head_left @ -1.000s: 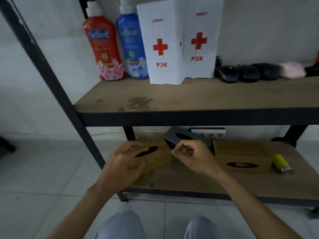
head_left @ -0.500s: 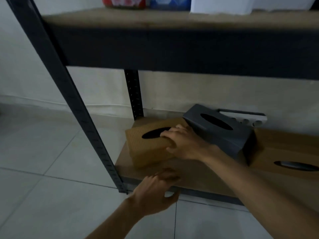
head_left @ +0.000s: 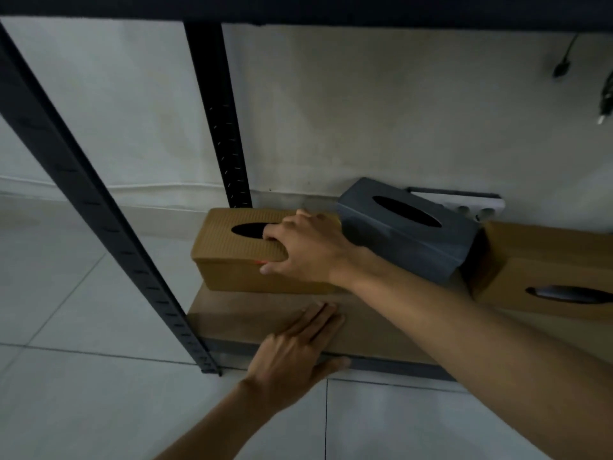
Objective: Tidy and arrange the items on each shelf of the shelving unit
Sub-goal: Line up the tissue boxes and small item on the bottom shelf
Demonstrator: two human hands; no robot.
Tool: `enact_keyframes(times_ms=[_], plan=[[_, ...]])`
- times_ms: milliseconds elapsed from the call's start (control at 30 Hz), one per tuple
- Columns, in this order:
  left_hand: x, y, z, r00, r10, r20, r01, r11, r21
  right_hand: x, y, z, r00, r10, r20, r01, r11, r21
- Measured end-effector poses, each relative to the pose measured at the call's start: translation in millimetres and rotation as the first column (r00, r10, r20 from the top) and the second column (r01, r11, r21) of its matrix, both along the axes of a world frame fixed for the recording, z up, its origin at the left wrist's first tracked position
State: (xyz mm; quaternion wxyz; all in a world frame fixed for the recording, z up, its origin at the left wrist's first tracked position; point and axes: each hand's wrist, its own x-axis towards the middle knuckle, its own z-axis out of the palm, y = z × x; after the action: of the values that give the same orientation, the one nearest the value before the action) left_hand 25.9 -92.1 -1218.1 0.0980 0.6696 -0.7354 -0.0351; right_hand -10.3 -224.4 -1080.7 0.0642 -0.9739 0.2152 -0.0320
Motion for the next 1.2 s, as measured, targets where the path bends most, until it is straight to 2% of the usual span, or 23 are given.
enact_keyframes(times_ms=[67,133,233,300,400,467,567,733,1033,1200], plan=[[1,-6,6,1.0,-0.03,0.009,0.03,0.999,0.015,-10,-4,5,1.0,-0.015,0.012,0.015,0.999,0.051],[2,-14,12,0.997,-0.068,-0.042,0.074,0.984,0.165,-29,-14,13,0.991,-0.078,0.106,0.066,0.992,0.11],[-3,-25,24,0.988,-0.151,-0.011,0.151,0.971,0.185,-65,-46,21,0.954,-0.232,0.187,0.219,0.972,0.087],[-13,-28,27,0.984,-0.177,-0.004,0.174,0.964,0.203,-90,-77,19,0.934,-0.34,0.111,0.339,0.94,0.031],[-30,-32,29,0.988,-0.156,0.015,0.147,0.957,0.248,-123,-103,9,0.887,-0.424,-0.186,0.439,0.897,0.052],[-37,-39,30,0.989,-0.143,0.021,0.133,0.957,0.256,-133,-107,2,0.871,-0.428,-0.241,0.447,0.894,0.027],[-41,-46,31,0.99,-0.133,0.038,0.12,0.963,0.241,-133,-112,0,0.889,-0.427,-0.168,0.436,0.9,0.021],[-40,-48,19,0.996,-0.088,0.034,0.078,0.97,0.23,-134,-113,2,0.902,-0.389,-0.185,0.4,0.916,0.025],[-44,-46,15,0.997,-0.067,0.047,0.056,0.98,0.193,-145,-102,16,0.913,-0.388,-0.123,0.407,0.867,0.288],[-42,-46,12,0.997,-0.057,0.053,0.046,0.981,0.187,-148,-99,18,0.921,-0.379,-0.093,0.388,0.864,0.32]])
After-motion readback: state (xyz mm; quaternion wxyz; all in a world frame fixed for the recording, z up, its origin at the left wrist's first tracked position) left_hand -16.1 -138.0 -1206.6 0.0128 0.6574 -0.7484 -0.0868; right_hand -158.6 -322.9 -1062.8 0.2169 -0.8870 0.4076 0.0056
